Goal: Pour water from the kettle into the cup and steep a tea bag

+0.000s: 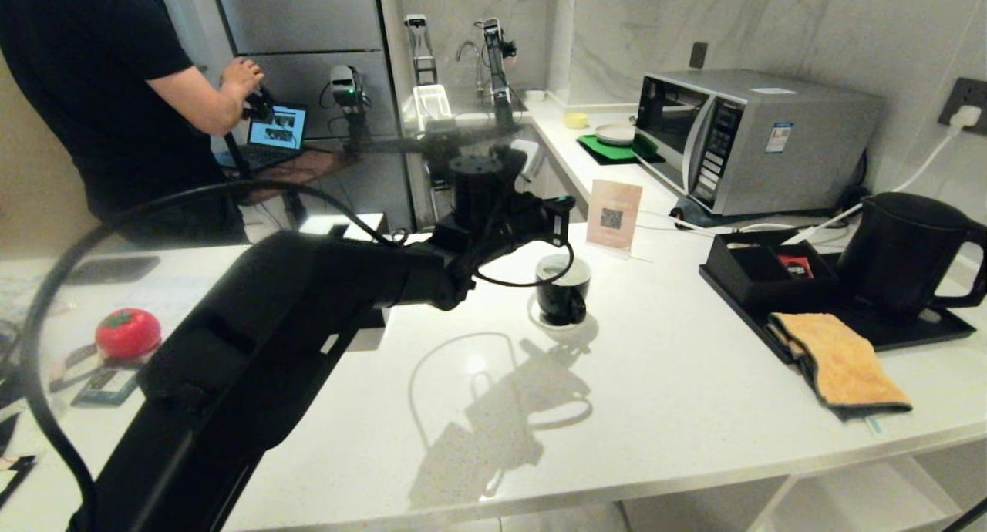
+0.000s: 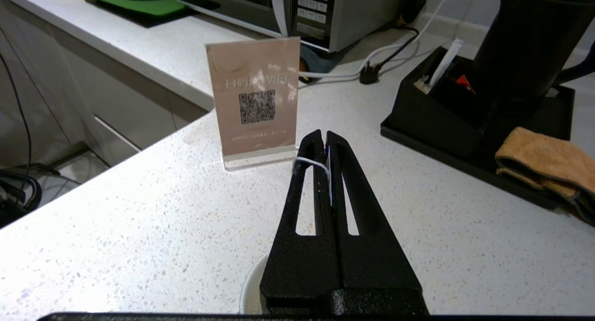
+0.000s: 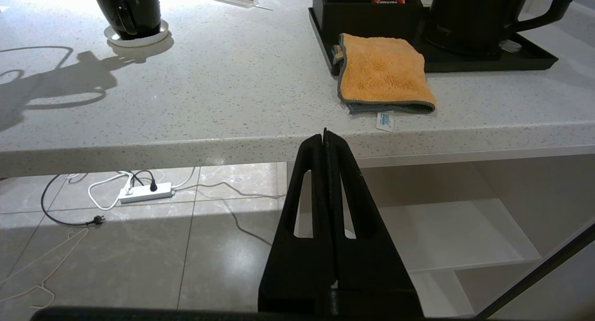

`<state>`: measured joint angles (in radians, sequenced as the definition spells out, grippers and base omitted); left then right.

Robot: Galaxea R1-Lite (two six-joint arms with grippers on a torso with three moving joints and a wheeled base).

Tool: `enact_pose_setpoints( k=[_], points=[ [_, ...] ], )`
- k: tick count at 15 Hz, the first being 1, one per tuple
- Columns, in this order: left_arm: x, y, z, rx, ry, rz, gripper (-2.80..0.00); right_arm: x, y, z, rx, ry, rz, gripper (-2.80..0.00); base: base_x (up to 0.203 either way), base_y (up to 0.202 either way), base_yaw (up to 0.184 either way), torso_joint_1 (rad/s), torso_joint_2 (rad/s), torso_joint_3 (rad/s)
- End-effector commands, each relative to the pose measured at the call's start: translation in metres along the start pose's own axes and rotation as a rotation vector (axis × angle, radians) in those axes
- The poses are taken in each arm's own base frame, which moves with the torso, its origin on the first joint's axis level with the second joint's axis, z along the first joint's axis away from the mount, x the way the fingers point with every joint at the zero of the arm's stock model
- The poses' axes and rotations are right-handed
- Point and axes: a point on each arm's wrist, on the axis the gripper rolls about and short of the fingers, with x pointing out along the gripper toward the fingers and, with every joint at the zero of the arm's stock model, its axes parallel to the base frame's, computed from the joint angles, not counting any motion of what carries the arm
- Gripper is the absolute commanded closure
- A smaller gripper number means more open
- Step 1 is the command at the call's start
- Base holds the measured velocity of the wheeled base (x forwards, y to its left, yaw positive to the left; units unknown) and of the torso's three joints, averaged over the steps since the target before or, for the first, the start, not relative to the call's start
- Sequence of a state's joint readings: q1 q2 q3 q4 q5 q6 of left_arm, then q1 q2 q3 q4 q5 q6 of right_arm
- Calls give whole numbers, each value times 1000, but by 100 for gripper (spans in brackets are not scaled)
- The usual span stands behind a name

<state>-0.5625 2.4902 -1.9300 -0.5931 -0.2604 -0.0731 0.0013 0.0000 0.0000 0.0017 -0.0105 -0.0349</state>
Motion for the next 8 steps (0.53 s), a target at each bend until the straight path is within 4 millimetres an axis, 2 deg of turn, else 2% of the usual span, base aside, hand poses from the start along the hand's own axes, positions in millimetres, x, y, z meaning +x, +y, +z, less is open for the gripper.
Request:
enact_pose_setpoints(
  k=[1,5,8],
  points=[
    [3,0,-10,-5,16,-4,0,0,0,0,0,1,0,0,0,0,0,0,0,0],
    [4,1,-17,-6,28,-2,0,0,0,0,0,1,0,0,0,0,0,0,0,0],
    [4,1,-15,-6,24,-2,0,0,0,0,0,1,0,0,0,0,0,0,0,0]
  ],
)
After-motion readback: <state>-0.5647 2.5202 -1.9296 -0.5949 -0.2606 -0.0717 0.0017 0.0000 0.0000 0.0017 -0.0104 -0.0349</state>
